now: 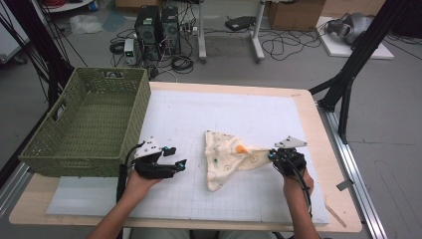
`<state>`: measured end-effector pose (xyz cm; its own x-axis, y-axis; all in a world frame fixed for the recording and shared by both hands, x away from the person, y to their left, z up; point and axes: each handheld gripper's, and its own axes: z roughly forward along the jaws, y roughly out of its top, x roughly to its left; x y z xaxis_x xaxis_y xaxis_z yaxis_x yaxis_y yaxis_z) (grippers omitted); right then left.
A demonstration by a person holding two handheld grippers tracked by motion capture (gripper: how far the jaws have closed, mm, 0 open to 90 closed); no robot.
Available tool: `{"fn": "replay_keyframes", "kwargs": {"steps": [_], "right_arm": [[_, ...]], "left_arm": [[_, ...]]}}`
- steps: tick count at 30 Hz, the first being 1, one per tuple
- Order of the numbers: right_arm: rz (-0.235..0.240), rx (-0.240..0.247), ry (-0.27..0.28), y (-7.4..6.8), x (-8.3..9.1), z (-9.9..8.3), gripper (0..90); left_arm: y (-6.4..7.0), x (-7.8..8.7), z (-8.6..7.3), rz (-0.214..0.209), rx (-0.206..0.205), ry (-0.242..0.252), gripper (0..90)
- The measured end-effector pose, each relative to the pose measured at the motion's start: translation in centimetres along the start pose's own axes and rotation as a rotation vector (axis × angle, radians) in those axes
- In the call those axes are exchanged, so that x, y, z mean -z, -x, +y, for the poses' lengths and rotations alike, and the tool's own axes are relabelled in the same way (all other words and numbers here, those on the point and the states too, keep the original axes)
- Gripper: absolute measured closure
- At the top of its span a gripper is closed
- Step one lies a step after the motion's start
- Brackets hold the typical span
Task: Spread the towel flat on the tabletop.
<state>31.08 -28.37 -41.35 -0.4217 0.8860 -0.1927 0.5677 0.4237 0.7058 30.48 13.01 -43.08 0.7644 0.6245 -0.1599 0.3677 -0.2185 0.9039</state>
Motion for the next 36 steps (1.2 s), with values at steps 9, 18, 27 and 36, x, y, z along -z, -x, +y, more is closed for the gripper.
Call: {"fn": "replay_keyframes", "kwargs": {"steps": [9,18,27,36], "right_arm": [[0.027,-0.032,0.095,0.7,1.7,-2.4,60.3],[0.055,-0.04,0.183,0.6,3.1,-2.6,48.6],[0.078,-0.053,0.18,0.0,2.4,-3.5,51.0],[0.193,0.016,0.167,-1.9,1.6,-2.8,55.5]], "left_arm": [[2.3,-2.2,0.3,-0.113,-0.001,-0.034,36.1],[4.6,-5.7,1.0,-0.17,0.055,-0.055,32.4],[6.6,-10.1,2.2,-0.059,-0.114,-0.216,35.9],[6.2,-9.7,1.9,-0.004,-0.231,-0.227,86.5]]}}
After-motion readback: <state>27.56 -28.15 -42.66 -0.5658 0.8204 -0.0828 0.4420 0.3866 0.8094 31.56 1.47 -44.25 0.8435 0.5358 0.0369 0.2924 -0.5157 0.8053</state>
